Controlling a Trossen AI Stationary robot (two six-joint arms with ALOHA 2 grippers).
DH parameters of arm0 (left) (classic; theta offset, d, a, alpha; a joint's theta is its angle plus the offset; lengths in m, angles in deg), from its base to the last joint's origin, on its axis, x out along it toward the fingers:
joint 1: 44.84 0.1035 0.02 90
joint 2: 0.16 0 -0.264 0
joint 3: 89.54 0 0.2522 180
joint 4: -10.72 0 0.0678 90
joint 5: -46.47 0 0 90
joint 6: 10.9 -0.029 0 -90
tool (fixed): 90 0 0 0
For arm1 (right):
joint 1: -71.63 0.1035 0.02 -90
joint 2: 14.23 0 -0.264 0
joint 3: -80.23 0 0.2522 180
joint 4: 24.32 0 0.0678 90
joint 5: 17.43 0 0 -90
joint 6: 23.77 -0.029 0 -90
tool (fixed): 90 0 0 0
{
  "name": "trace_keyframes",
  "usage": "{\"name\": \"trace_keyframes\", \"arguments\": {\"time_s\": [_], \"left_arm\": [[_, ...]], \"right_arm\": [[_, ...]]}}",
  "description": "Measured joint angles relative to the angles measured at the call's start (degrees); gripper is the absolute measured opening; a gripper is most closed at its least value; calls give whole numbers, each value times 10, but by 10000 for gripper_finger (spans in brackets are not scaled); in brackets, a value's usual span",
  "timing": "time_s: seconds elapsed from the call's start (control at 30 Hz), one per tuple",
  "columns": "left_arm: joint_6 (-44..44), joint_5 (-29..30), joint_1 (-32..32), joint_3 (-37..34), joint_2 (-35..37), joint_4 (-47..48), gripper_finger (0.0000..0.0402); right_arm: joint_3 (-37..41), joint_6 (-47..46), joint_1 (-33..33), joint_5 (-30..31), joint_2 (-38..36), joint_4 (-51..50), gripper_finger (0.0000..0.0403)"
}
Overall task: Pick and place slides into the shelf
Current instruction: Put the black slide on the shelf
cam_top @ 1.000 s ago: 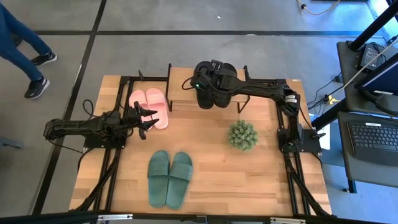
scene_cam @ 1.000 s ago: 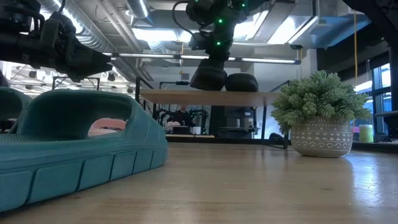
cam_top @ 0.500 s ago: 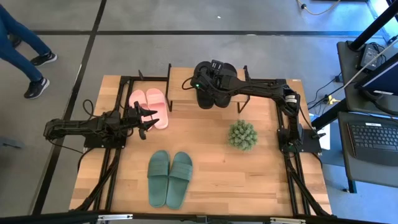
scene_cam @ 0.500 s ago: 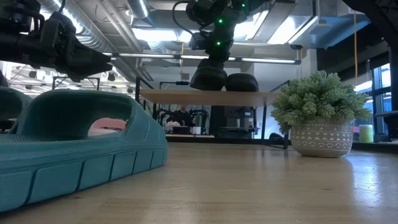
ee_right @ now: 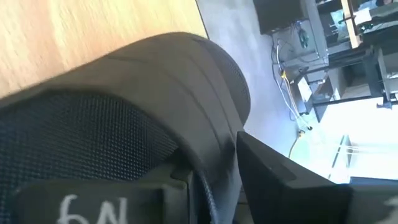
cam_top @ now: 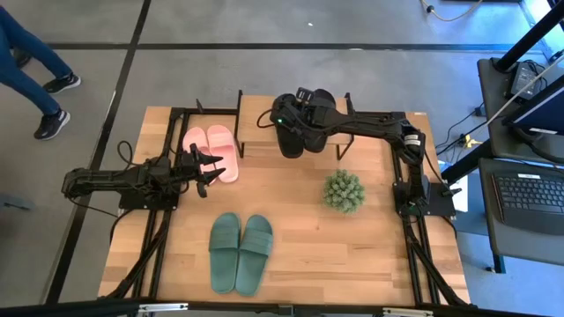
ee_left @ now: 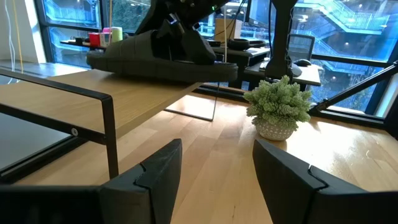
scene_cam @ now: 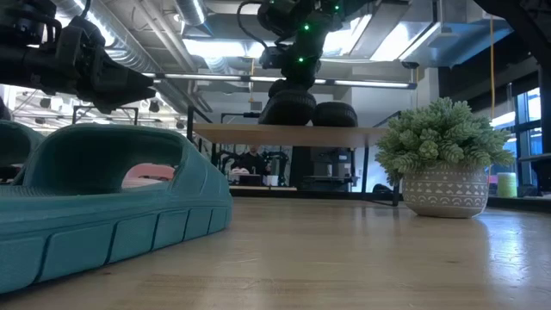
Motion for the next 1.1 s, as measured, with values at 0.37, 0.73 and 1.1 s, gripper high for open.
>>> {"name": "trace_keyframes", "arguments": {"time_s": [0.37,0.73,1.1], "left_arm": [[0,0,0,0,0,0,191],[0,0,0,0,0,0,191],[0,0,0,0,0,0,191]], "right_arm": [[-1,-62,-17,-1,0,-22,97],[-1,-77,-19,-25,0,-33,97],[-1,-91,-19,-37,-1,-53,97]]}}
